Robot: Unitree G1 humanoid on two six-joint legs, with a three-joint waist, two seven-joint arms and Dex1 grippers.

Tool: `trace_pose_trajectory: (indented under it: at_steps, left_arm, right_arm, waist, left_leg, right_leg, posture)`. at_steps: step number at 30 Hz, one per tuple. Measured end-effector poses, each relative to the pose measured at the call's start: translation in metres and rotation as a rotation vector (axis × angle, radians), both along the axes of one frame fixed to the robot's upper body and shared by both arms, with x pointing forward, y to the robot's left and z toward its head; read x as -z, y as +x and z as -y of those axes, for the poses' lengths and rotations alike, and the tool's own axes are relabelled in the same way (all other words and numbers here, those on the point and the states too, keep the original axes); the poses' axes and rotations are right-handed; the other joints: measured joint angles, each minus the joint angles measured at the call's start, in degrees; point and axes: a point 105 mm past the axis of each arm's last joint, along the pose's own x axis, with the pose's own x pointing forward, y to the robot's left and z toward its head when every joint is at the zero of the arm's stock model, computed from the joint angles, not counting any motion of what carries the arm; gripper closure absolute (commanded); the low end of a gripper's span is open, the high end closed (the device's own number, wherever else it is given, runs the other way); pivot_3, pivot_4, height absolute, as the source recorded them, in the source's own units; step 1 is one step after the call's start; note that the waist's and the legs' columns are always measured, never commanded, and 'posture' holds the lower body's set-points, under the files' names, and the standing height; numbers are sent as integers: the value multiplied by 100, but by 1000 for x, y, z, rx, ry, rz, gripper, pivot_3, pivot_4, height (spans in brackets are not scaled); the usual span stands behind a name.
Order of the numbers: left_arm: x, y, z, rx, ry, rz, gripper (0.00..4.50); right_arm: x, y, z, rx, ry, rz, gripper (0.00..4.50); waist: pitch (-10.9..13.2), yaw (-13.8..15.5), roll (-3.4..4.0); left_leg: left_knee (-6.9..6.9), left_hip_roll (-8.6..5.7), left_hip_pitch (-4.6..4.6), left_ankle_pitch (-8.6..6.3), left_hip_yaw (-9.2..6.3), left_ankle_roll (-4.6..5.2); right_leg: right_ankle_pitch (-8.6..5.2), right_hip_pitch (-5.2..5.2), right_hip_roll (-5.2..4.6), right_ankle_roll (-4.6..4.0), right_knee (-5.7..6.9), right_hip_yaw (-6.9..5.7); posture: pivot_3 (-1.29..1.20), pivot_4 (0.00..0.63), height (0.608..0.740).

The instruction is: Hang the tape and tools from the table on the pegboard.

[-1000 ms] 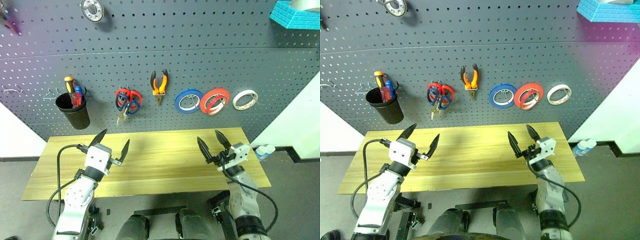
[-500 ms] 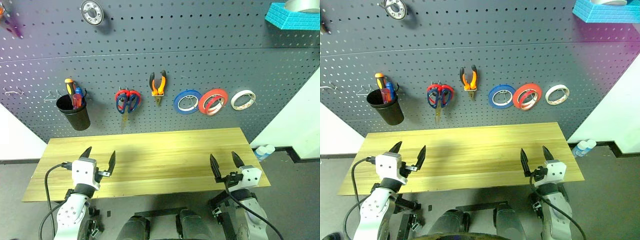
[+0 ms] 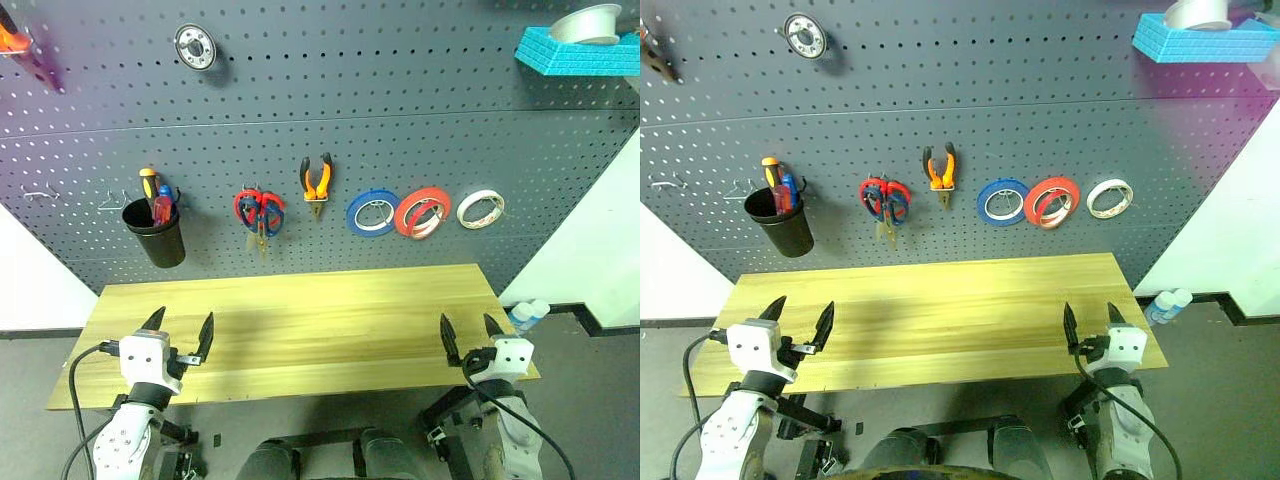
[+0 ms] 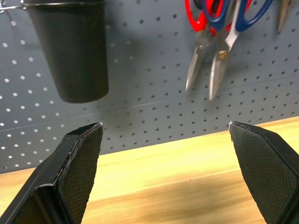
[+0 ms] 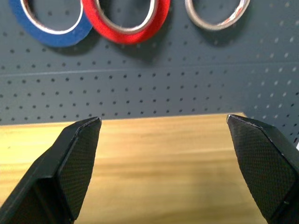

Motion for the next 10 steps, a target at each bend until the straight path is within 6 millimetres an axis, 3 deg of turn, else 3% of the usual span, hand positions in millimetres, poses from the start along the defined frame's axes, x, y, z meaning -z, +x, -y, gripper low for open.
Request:
trace_pose_trajectory:
  at_steps: [10]
  left_arm:
    - [3,8,6,35,1,5,17]
  right_arm:
    - [13,-2,7,-16,13,9,0]
  waist:
    - [-59,-8,32]
  left_leg:
    - [4,-2,9,-4,8,15]
  right_leg:
    - [5,-14,1,0,-6,4]
  posture:
    - [-94,0,740]
